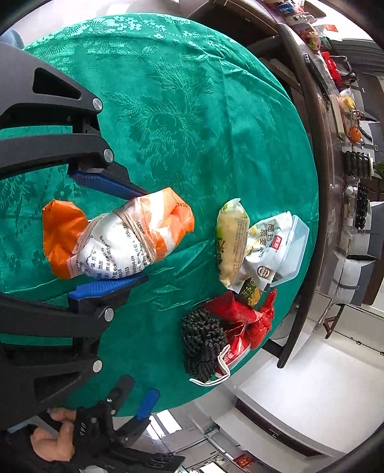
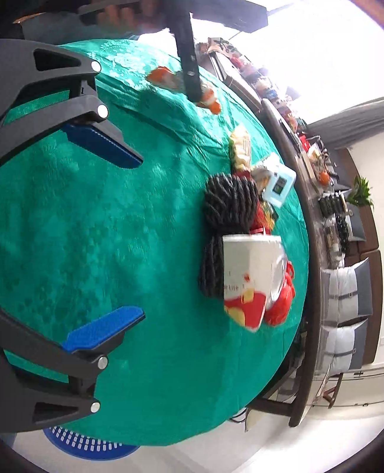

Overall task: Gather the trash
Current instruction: 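Grasp the orange-white wrapped bag with the left tool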

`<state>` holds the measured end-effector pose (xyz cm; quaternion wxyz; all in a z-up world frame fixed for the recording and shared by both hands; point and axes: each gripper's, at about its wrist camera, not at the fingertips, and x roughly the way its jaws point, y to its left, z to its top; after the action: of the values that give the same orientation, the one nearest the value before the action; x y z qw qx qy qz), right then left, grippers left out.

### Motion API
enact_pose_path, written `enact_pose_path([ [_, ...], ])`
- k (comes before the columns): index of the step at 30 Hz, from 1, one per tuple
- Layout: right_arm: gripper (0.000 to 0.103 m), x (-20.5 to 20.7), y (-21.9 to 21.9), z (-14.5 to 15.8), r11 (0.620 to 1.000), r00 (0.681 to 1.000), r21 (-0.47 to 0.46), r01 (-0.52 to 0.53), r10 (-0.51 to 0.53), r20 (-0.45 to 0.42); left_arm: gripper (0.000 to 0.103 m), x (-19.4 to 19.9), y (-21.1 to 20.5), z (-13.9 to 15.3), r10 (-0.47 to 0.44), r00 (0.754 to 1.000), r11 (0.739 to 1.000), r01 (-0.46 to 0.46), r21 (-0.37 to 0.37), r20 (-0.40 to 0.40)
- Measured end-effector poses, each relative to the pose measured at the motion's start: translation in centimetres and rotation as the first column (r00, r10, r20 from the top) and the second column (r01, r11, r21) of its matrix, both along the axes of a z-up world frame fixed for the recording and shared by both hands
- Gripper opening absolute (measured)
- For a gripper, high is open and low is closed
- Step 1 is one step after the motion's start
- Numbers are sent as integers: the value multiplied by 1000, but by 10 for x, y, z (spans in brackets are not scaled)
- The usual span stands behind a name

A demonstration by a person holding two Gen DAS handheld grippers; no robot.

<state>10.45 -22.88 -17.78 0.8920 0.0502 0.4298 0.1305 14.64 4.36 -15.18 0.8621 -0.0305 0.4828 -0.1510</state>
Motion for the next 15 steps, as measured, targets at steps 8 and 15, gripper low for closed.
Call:
enact_pose_path([
  [8,97,43,-23,29,999,999,34,17,-18,33,56,2,-1,-16,18,999,1000,-18,6,30],
  [15,95,84,-17,25,998,1000,64,14,-13,-19,58,-1,1,-20,19,998,1000,-20,13,60],
])
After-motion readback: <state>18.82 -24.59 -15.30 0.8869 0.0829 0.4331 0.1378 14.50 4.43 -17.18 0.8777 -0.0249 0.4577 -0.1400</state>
